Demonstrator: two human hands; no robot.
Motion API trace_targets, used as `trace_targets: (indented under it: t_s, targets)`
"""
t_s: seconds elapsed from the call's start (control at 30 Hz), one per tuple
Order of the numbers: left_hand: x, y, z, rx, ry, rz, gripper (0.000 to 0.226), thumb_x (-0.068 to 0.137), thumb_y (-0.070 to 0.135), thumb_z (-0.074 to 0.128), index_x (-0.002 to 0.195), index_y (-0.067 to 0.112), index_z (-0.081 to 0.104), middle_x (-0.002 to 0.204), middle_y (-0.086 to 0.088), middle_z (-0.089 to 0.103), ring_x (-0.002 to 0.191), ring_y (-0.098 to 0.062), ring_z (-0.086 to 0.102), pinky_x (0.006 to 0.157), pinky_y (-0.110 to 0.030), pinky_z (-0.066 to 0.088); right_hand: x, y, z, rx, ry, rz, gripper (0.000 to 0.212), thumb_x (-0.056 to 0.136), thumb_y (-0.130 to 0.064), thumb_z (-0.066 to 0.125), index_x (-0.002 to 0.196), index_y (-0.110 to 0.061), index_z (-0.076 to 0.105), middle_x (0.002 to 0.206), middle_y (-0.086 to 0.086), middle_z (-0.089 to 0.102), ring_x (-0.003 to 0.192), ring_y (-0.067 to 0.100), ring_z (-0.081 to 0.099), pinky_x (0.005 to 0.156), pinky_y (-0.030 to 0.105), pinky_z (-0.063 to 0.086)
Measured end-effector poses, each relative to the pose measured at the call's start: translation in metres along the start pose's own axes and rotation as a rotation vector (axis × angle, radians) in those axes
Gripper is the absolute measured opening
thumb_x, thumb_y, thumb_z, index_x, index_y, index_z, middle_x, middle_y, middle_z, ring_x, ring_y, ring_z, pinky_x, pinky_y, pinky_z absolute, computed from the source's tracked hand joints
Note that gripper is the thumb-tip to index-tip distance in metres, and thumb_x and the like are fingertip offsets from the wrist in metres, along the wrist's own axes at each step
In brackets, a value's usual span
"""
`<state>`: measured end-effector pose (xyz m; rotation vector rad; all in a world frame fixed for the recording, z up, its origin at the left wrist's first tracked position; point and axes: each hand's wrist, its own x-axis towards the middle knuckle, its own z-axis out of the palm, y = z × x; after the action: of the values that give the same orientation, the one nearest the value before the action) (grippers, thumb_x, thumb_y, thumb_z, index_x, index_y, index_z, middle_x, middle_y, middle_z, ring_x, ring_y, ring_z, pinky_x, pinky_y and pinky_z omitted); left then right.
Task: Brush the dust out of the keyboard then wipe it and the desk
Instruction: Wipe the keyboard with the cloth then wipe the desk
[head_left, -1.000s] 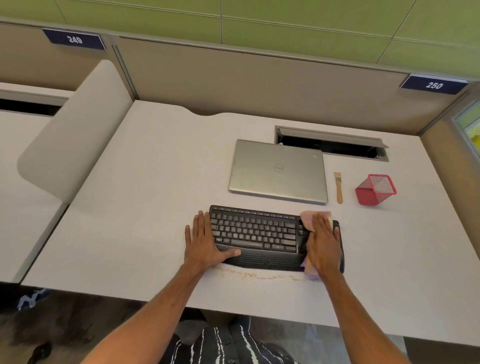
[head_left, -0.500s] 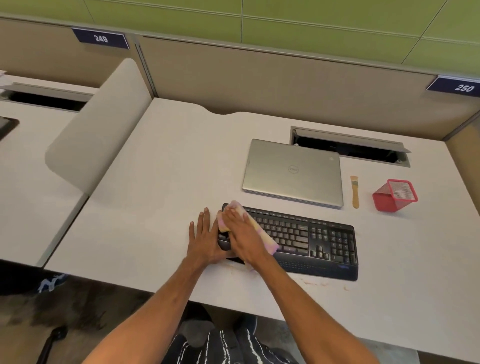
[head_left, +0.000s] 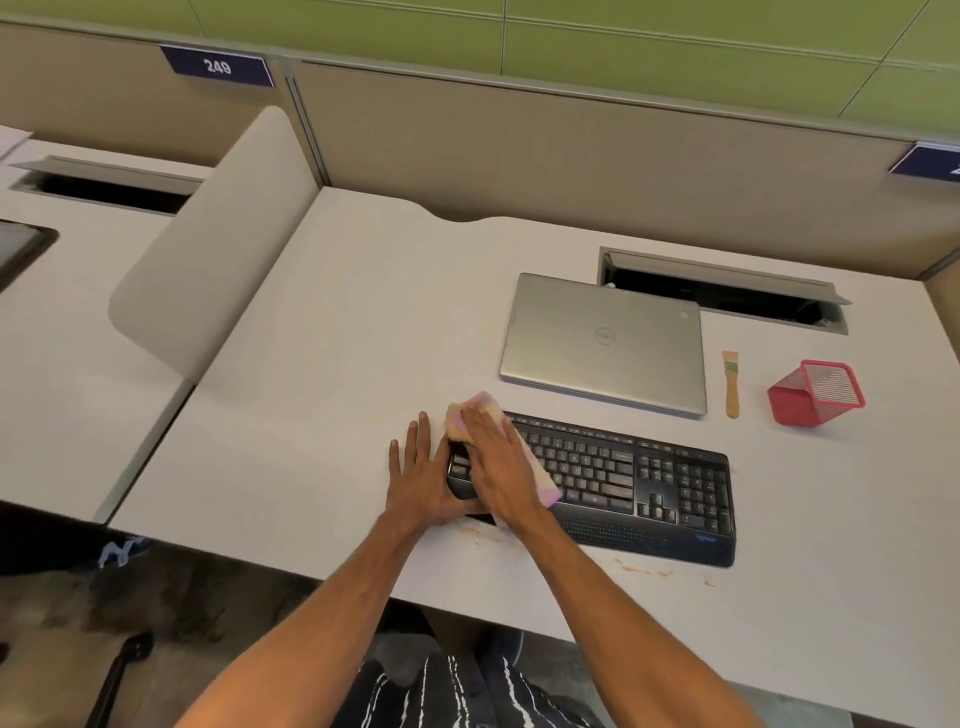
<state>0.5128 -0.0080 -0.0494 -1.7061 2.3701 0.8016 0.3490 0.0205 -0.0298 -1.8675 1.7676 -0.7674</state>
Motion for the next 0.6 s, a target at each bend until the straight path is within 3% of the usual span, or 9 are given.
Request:
trace_targets:
  t_s: [0.13, 0.3, 0.43, 0.6]
  targets:
    - [-0.001, -0.003, 0.004, -0.026, 0.009, -0.019, 0.169, 0.033, 0.124, 0.012, 0.171, 0.032, -0.024, 0.178, -0.008, -0.033, 0.167, -0.029, -0.026, 0.133, -0.056, -0.017, -0.015, 0.015, -0.007, -0.063, -0.184, -0.166, 0.062, 0.103, -0.007, 0.047, 0.163, -0.022, 0.034, 0.168, -0.007, 0.03, 0.157, 0.002, 0.017, 0.13, 0.045, 0.012]
    - [-0.001, -0.004, 0.007, 0.017, 0.087, -0.053, 0.171, 0.037, 0.122, 0.005, 0.17, 0.02, -0.027, 0.18, -0.007, -0.03, 0.168, -0.027, -0.022, 0.134, -0.057, -0.014, -0.041, 0.042, -0.023, -0.259, -0.34, -0.463, 0.063, 0.105, -0.014, 0.051, 0.164, -0.022, 0.028, 0.173, -0.009, 0.014, 0.159, 0.004, 0.002, 0.131, 0.043, 0.0]
    - [-0.005, 0.0, 0.003, -0.014, 0.095, -0.1, 0.181, 0.031, 0.125, 0.015, 0.166, 0.015, -0.035, 0.179, -0.008, -0.031, 0.168, -0.025, -0.024, 0.132, -0.057, -0.018, -0.012, 0.035, -0.02, -0.383, -0.311, -0.407, 0.073, 0.1, -0.022, 0.045, 0.167, -0.027, 0.016, 0.174, -0.011, 0.01, 0.159, 0.003, 0.0, 0.131, 0.046, 0.002]
    - [-0.011, 0.003, 0.005, -0.054, 0.131, -0.111, 0.18, 0.042, 0.119, 0.048, 0.166, 0.019, -0.036, 0.179, -0.007, -0.032, 0.167, -0.024, -0.027, 0.132, -0.059, -0.017, 0.031, 0.026, -0.02, -0.371, -0.291, -0.263, 0.077, 0.091, -0.007, 0.052, 0.164, -0.023, 0.03, 0.17, -0.007, 0.027, 0.158, 0.007, 0.014, 0.127, 0.052, 0.018]
